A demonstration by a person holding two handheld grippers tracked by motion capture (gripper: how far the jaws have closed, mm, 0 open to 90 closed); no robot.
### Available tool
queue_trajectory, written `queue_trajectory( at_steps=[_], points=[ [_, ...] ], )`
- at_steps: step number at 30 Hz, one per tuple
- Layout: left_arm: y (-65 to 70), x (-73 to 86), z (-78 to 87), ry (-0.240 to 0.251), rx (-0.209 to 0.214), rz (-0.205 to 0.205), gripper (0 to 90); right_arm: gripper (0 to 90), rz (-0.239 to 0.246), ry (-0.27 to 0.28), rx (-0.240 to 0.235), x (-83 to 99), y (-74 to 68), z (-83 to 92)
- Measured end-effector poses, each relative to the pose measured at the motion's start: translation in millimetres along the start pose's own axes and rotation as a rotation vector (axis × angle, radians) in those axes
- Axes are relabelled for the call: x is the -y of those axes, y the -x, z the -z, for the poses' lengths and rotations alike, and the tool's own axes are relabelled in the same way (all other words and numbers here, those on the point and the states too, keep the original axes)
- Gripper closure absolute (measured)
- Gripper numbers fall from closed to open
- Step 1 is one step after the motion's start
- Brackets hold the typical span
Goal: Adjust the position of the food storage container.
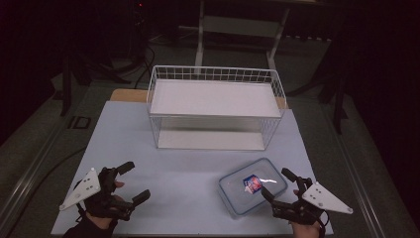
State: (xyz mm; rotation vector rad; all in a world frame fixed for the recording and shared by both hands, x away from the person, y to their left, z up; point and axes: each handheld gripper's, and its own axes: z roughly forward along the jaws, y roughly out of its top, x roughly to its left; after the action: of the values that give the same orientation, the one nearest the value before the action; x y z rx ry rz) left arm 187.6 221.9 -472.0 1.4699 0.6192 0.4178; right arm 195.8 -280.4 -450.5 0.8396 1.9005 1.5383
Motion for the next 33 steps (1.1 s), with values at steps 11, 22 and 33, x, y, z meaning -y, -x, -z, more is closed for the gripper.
queue_trajectory(
  at_steps=[11, 22, 33],
  points=[
    [1.4, 0.4, -3.1, 0.008, 0.002, -0.025, 0.0, 25.4, -0.013, -0.171, -0.104, -3.1, -9.4, 9.8],
    [2.4, 0.9, -4.7, 0.004, 0.009, -0.036, 0.0, 75.9, -0.015, -0.375, -0.240, 25.5, -16.0, 3.7],
    [2.3, 1.1, -6.1, 0.000, 0.008, -0.041, 0.0, 89.9, 0.047, -0.594, -0.324, 53.0, -27.7, -18.9]
  ],
)
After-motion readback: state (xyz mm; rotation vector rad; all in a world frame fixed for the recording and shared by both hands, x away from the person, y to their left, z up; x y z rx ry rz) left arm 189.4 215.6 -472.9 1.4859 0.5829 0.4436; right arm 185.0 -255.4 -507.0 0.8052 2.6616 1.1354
